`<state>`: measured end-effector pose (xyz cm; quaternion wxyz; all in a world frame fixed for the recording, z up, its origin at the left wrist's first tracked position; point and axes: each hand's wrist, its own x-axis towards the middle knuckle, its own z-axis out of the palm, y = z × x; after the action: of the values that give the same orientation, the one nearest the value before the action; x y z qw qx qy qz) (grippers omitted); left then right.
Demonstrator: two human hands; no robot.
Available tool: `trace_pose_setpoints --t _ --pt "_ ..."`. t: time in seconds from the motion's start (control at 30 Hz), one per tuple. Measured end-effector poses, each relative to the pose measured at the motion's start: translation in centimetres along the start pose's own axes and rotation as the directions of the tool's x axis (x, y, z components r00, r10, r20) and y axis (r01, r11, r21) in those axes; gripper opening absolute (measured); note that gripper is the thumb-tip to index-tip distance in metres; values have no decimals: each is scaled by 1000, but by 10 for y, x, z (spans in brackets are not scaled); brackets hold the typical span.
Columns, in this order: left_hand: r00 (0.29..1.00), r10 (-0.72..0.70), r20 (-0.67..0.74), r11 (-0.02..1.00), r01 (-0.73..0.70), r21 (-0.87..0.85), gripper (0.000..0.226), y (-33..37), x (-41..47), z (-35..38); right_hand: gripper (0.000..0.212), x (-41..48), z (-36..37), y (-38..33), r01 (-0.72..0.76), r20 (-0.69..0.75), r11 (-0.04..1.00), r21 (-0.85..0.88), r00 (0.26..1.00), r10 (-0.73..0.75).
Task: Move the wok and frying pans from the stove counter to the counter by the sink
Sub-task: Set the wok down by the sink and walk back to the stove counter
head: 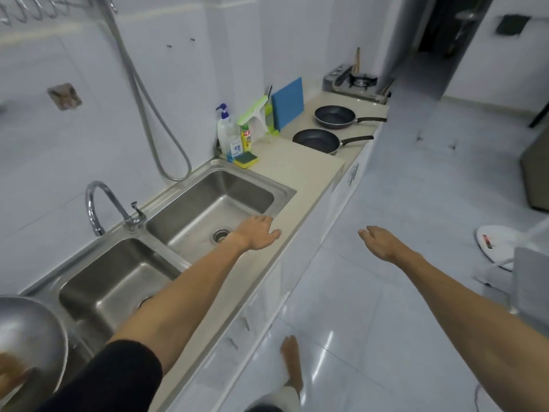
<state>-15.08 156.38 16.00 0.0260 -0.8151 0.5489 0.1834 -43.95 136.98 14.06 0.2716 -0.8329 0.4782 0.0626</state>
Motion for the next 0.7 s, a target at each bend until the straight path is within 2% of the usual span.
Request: trace_pose_setpoints --t 0.2,0.43,0.7 --pt "999 -24 32 999 23 29 69 9 131 -47 65 113 -41 3 -21 58 1000 1 998 21" --pt "1000 -8 28 998 6 63 66 25 273 -89 69 239 -125 14 -11 -32 1000 15 999 12" --pt "997 -2 77 993 -8 121 73 70 430 -106 67 380 -203 82 -76 -77 996 39 994 79"
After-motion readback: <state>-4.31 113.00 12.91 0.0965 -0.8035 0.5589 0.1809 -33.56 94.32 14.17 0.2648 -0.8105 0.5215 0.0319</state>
